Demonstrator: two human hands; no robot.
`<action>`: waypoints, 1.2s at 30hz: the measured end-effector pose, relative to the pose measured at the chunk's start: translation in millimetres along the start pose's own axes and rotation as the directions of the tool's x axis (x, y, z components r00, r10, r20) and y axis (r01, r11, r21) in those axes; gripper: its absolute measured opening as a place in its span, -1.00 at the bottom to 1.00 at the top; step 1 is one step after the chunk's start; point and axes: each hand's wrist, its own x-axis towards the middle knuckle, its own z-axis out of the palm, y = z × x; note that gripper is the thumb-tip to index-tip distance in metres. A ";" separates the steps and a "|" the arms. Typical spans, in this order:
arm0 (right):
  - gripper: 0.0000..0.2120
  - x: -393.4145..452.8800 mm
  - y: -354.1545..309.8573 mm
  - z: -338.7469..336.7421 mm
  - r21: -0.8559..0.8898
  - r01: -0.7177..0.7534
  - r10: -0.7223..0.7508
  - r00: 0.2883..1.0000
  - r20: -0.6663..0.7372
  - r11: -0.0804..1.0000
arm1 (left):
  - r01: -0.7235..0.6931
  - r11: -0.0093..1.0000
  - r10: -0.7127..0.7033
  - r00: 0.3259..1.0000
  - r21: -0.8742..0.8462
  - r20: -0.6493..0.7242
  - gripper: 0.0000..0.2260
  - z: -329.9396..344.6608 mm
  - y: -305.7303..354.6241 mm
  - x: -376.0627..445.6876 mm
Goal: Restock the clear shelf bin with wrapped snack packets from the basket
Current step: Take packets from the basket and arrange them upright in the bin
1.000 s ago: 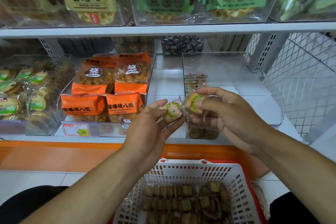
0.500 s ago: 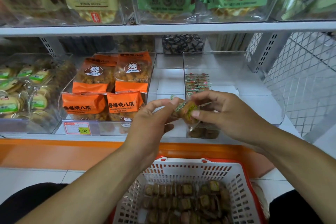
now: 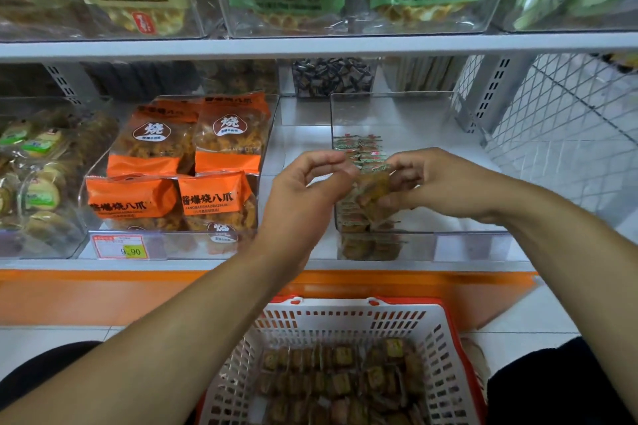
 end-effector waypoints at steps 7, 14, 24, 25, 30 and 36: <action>-0.86 77.1 60.4 -30.7 0.023 -0.228 0.209 0.842 -0.497 0.973 | -0.467 0.511 0.187 0.880 0.722 0.437 -0.46 28.3 -31.0 14.9; -0.80 123.7 109.2 -37.7 0.102 -0.379 0.367 0.738 -0.566 0.920 | -0.571 -0.066 -0.087 0.821 0.819 0.565 -0.17 44.5 -68.1 17.2; -0.58 152.2 118.5 -44.1 0.058 -0.386 0.355 0.765 -0.537 0.921 | -0.550 -0.016 -0.018 0.835 0.835 0.549 -0.43 46.4 -73.2 15.0; -0.61 154.4 118.5 -43.9 0.066 -0.380 0.350 0.752 -0.559 0.923 | -0.551 -0.012 -0.005 0.835 0.835 0.551 -0.44 45.8 -73.3 14.7; -0.58 159.6 119.7 -41.8 -0.031 -0.401 0.274 0.679 -0.681 0.915 | -0.548 -0.021 0.035 0.835 0.836 0.549 -0.48 46.6 -75.7 13.9; -0.65 167.2 118.8 -36.9 0.067 -0.395 0.307 0.586 -0.750 0.916 | -0.546 -0.038 0.031 0.837 0.837 0.547 -0.46 47.7 -76.0 14.6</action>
